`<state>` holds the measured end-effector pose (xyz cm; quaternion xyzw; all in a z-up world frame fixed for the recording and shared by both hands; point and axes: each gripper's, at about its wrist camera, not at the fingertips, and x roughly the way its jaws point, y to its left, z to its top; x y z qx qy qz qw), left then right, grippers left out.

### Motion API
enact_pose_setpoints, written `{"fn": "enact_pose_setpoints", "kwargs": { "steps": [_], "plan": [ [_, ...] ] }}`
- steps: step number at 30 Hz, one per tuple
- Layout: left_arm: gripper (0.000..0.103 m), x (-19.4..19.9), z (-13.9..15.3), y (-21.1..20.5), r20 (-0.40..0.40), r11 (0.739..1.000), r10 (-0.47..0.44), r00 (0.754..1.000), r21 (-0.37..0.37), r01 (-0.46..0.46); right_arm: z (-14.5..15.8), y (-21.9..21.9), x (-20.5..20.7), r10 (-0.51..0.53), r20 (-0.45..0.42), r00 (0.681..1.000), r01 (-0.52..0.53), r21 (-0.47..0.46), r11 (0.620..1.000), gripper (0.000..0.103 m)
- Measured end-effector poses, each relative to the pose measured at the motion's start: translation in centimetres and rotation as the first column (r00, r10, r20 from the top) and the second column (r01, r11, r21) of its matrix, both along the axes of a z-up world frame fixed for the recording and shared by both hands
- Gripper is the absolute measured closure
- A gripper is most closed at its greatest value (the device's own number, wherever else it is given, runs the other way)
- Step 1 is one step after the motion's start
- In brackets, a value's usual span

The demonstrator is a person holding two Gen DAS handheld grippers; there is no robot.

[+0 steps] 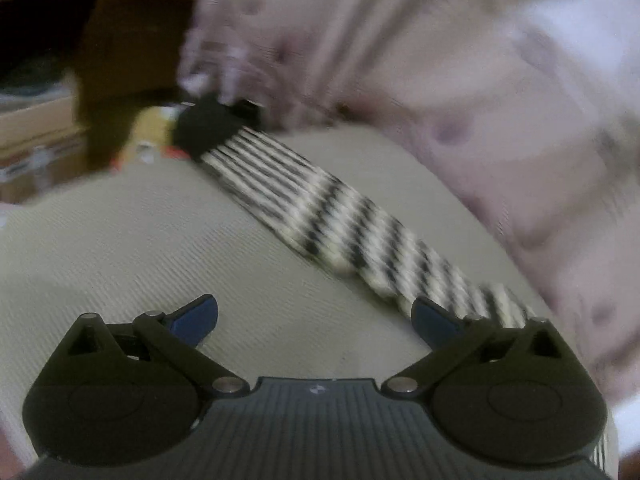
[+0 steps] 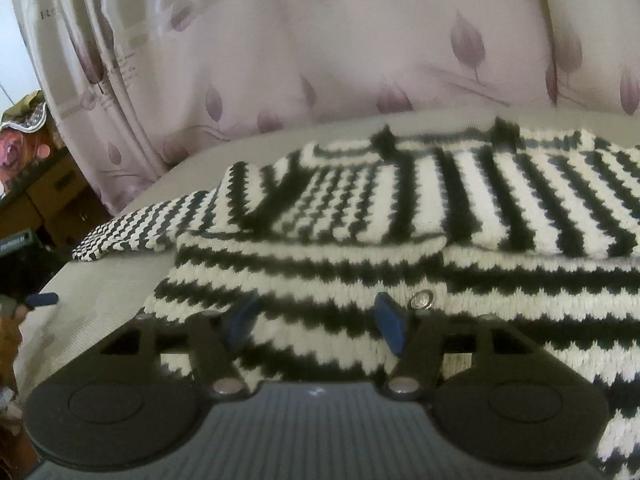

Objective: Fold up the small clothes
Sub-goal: 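Open the right tool to release the sleeve while the left tool grasps the other cuff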

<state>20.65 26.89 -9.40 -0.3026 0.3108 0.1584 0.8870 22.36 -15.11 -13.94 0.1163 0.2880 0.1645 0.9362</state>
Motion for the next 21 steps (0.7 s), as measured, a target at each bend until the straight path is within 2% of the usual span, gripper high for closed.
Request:
{"fn": "enact_pose_setpoints", "kwargs": {
  "steps": [1, 2, 3, 5, 8, 11, 13, 14, 16, 17, 19, 21],
  "plan": [
    [0.007, 0.5, 0.1, 1.7, -0.023, 0.999, 0.038, 0.999, -0.006, -0.039, -0.2, 0.1, -0.2, 0.003, 0.001, 1.0, -0.003, -0.005, 1.0, 0.039],
    [0.014, 1.0, 0.2, 3.7, -0.029, 0.997, 0.074, 0.997, -0.032, -0.075, -0.3, 0.2, -0.3, 0.006, 0.002, 1.0, -0.006, -0.008, 1.0, 0.039],
    [0.021, 1.2, 0.1, 5.4, -0.023, 0.994, 0.086, 0.996, -0.068, -0.088, -0.3, 0.2, -0.4, 0.006, 0.005, 1.0, -0.006, -0.009, 1.0, 0.039],
    [0.027, 2.3, -0.1, 8.9, -0.042, 0.984, 0.109, 0.993, -0.138, -0.114, -0.2, 0.0, -0.6, 0.005, 0.004, 1.0, -0.005, 0.001, 1.0, 0.036],
    [0.029, 3.8, -0.2, 12.0, -0.029, 0.974, 0.125, 0.992, -0.189, -0.128, 0.1, -0.2, -1.0, 0.007, -0.001, 1.0, -0.007, 0.015, 1.0, 0.035],
    [0.029, 5.7, -0.1, 12.8, -0.03, 0.98, 0.086, 0.996, -0.179, -0.09, 0.2, -0.1, -1.5, 0.012, 0.001, 1.0, -0.012, 0.012, 1.0, 0.035],
    [0.026, 6.8, 0.0, 12.5, -0.048, 0.99, 0.063, 0.997, -0.121, -0.069, 0.2, 0.0, -1.4, 0.011, 0.005, 1.0, -0.011, 0.005, 1.0, 0.035],
    [0.029, 7.5, -0.1, 12.4, -0.056, 0.994, 0.05, 0.997, -0.097, -0.055, 0.2, 0.0, -1.3, 0.01, 0.007, 1.0, -0.01, 0.002, 1.0, 0.035],
    [0.061, 8.2, -0.4, 12.2, -0.062, 0.997, 0.052, 0.997, -0.049, -0.055, 0.2, 0.0, -1.2, 0.008, 0.013, 1.0, -0.008, 0.002, 1.0, 0.034],
    [0.092, 8.7, -0.5, 12.2, -0.082, 0.998, 0.062, 0.995, -0.01, -0.063, 0.2, -0.1, -1.3, 0.008, 0.015, 1.0, -0.008, 0.005, 1.0, 0.034],
    [0.094, 8.9, -0.6, 12.5, -0.083, 0.997, 0.073, 0.994, -0.013, -0.075, 0.2, -0.4, -1.6, 0.011, 0.016, 1.0, -0.012, 0.017, 1.0, 0.034],
    [0.094, 8.6, 0.6, 11.6, -0.054, 0.996, 0.082, 0.995, 0.024, -0.081, 0.1, -0.6, -1.5, 0.005, 0.013, 1.0, -0.005, 0.034, 0.999, 0.034]
  ]
}}
